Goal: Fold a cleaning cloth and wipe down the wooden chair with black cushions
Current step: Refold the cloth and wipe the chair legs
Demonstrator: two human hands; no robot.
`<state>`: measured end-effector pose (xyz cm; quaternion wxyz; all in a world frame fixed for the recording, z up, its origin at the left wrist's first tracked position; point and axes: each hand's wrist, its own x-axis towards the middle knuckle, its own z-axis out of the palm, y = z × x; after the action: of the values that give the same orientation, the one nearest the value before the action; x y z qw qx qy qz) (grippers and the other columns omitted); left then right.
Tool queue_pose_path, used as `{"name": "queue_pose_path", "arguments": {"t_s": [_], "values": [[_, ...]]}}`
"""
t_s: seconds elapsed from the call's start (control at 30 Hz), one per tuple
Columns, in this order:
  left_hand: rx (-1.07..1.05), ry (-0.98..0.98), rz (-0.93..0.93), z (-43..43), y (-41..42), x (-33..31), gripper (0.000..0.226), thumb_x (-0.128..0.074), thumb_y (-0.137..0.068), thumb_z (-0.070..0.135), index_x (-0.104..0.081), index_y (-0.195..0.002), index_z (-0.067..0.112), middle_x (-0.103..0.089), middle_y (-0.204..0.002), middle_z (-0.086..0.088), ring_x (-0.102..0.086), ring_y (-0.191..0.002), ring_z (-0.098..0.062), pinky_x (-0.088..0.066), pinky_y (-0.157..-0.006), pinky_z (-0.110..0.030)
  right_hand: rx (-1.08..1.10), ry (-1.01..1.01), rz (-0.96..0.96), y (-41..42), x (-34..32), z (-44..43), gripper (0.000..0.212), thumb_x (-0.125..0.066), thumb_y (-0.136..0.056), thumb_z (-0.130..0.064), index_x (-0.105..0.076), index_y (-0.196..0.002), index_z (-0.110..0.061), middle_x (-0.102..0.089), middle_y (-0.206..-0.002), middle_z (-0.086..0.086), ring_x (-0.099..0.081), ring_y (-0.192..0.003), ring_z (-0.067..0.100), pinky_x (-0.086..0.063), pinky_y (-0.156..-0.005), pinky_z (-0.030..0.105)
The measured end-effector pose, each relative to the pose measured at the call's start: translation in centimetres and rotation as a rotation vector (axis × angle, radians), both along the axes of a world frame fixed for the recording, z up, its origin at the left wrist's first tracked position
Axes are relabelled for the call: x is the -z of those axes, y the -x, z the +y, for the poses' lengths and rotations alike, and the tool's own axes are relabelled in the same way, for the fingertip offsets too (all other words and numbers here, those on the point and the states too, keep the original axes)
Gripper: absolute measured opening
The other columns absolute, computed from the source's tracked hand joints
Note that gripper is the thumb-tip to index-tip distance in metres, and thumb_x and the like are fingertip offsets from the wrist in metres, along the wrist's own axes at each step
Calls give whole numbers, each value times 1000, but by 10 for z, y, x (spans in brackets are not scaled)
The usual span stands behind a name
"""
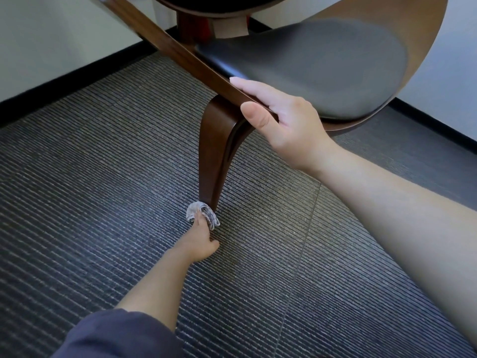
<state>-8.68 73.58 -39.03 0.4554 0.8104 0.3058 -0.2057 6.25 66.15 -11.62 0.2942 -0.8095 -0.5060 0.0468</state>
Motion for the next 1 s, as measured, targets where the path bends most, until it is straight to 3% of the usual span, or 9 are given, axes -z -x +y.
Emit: {"name": "queue_pose_path", "arguments": {"t_s": [0.07,0.17,0.3,0.5,0.6,0.67,0.8,0.87,1.0], "values": [[-155,118,-51,-3,-3,-4,94,-57,-95,33,12,-153,7,-55,-128,-13,-56,-78,-12,-45,-65,-25,1,-6,10,0,0,0,60,-32,-88,-66,-50,-138,-39,-50,-141,-22,-47,-131,3,-40,-108,39],[-550,293,-136,-2,-16,-10,50,-53,-99,33,-27,-133,7,-55,-106,-5,-56,-82,-13,-45,-79,-34,-1,-10,16,1,0,0,59,-33,-89,-65,-50,-138,-38,-50,-141,-21,-46,-132,3,-39,-108,38],[-577,161,-98,-1,-20,-9,29,-39,-104,21,-35,-126,2,-59,-105,-17,-58,-80,-25,-49,-68,-38,1,1,15,0,0,0,59,-32,-88,-65,-49,-138,-38,-50,-142,-22,-45,-132,1,-39,-109,37],[-453,117,-48,-6,-16,11,60,-44,-101,14,-13,-152,7,-54,-130,-26,-58,-108,-38,-45,-84,-39,-8,-10,8,0,-1,-1,59,-33,-90,-63,-50,-139,-36,-51,-142,-19,-46,-131,1,-40,-108,37],[-446,321,-7,6,-26,34,72,-33,-102,53,-4,-157,18,-28,-157,-19,-33,-142,-37,-29,-110,-42,-5,-4,8,0,-1,0,59,-32,-90,-63,-49,-139,-36,-51,-142,-20,-46,-131,1,-40,-108,37],[-510,395,-9,7,-33,37,79,-27,-98,65,-2,-158,20,-17,-162,-14,-21,-148,-31,-20,-118,-43,-5,-5,12,0,0,0,59,-32,-89,-64,-50,-139,-36,-50,-142,-20,-46,-131,2,-40,-108,38],[-662,497,-33,-8,-27,11,93,-51,-98,8,24,-151,19,-13,-161,-18,-29,-143,-36,-36,-109,-37,-1,-7,8,0,-1,0,60,-32,-89,-64,-50,-139,-37,-51,-142,-20,-46,-131,2,-39,-109,37],[-583,527,-72,-10,-22,9,98,-49,-99,4,35,-145,23,4,-163,-13,-17,-148,-32,-30,-112,-35,2,-9,8,0,-1,0,59,-33,-89,-64,-50,-138,-37,-51,-141,-21,-46,-131,1,-39,-109,36],[-468,415,-46,-5,-33,8,105,-51,-95,-1,41,-141,21,8,-162,-15,-22,-145,-34,-34,-112,-36,2,-6,13,1,-1,-1,58,-33,-90,-64,-50,-139,-37,-51,-141,-21,-45,-131,0,-38,-109,35]]}}
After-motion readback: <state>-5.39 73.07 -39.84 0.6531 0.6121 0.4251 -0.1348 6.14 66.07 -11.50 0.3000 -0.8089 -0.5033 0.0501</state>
